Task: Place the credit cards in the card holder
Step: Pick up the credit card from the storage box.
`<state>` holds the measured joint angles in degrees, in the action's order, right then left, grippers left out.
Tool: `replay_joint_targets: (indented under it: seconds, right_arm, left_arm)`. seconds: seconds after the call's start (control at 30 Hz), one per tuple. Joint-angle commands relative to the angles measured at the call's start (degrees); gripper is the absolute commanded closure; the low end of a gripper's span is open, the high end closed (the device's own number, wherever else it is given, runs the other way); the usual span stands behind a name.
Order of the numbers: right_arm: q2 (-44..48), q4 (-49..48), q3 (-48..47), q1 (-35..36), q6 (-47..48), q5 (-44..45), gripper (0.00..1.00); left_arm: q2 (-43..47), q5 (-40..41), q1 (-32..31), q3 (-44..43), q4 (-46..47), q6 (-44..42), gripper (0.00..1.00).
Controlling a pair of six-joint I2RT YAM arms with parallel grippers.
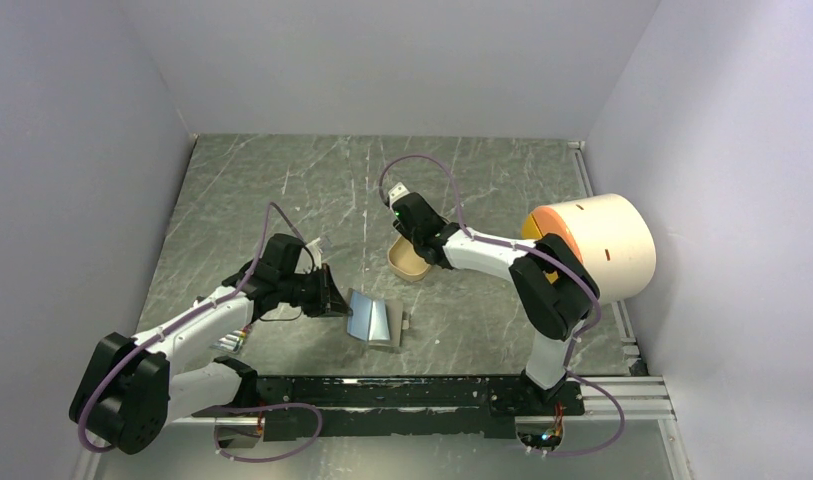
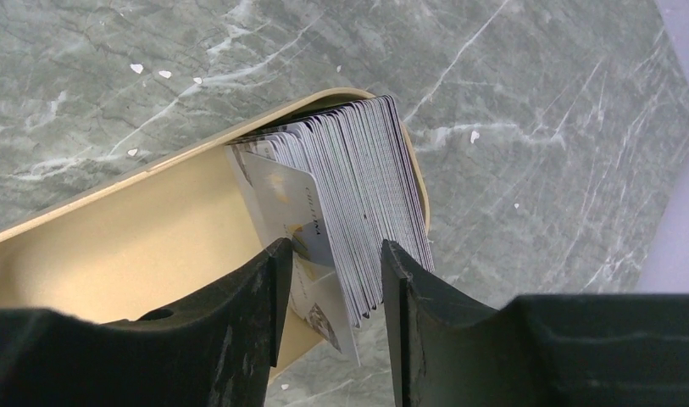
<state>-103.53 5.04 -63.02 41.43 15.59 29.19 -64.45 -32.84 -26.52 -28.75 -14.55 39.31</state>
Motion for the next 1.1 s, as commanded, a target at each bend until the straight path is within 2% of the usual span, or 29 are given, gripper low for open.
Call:
replay_joint_targets:
  seconds: [0.0,0.7,0.8,0.87,1.07]
  right_arm:
    - [1.41,1.26,-2.02,-0.53,-0.13,0.8,0.55]
    - [2.33,6.66,-4.91,-0.42,-1.8,-2.18,0.7]
    - [2.83,7.29,-4.67,-0.34,-2.46,-3.27,0.77]
    - [3.34,8.05,-4.75,-0.28,-2.91,-3.9,0.86]
    - [4.65,11.16,-5.8,0.46,-3.46,-4.42,0.96]
  left_arm:
    - [0.72,-1.4,-0.46,-1.05,0.27,-0.38,0.91]
    - [0.31,-1.55,-0.46,-0.88,0.66,-0.23,0.91]
    - [0.23,-1.74,-0.46,-0.62,1.11,0.05,0.91]
    - [0.28,-1.62,-0.46,-0.45,1.2,0.27,0.91]
    - [-0.09,-1.7,-0.45,-1.01,0.77,-0.1,0.91]
